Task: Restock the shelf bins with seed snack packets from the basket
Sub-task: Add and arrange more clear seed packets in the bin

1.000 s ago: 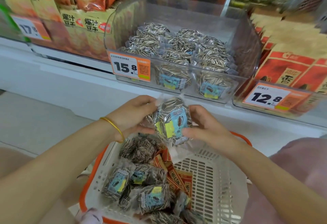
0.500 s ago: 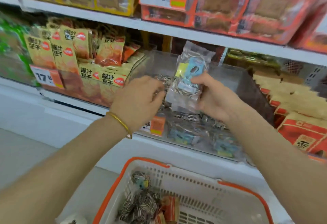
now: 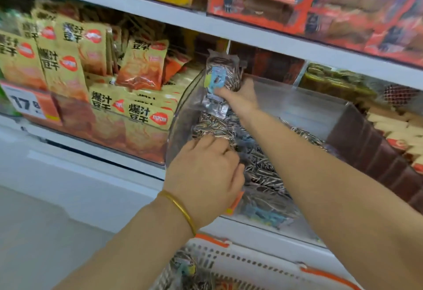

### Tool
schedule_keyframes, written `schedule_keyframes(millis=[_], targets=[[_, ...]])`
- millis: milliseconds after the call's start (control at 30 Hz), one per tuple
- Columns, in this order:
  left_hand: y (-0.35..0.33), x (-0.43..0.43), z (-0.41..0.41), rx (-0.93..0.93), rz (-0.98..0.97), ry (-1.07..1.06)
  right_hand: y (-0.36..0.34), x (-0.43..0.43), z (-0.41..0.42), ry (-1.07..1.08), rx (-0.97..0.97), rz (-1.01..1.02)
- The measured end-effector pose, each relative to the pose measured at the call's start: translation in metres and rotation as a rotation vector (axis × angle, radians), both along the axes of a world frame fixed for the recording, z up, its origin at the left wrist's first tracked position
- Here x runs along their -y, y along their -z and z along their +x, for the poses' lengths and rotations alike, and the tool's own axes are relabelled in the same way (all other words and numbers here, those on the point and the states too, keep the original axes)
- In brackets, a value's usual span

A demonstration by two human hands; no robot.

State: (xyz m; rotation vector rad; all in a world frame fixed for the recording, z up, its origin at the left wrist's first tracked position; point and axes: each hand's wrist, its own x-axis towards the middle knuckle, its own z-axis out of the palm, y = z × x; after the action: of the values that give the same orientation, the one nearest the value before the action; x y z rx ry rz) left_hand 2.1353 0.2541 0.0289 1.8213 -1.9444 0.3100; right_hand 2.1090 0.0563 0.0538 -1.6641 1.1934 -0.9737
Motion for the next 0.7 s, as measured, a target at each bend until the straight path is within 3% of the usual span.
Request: schedule_keyframes(millis=[100, 200, 701], targets=[[0.002, 0.001, 0.001, -0.021, -0.022, -0.005, -0.005, 0.002, 0.000, -0.012, -0.224, -0.022], [0.002, 0.001, 0.000, -0.022, -0.037, -0.009, -0.007, -0.002, 0.002, -0.061, -0.193, 0.036], [0.003, 0.001, 0.001, -0.022, -0.078, 0.002, -0.009, -0.008, 0.002, 0.013, -0.068, -0.081]])
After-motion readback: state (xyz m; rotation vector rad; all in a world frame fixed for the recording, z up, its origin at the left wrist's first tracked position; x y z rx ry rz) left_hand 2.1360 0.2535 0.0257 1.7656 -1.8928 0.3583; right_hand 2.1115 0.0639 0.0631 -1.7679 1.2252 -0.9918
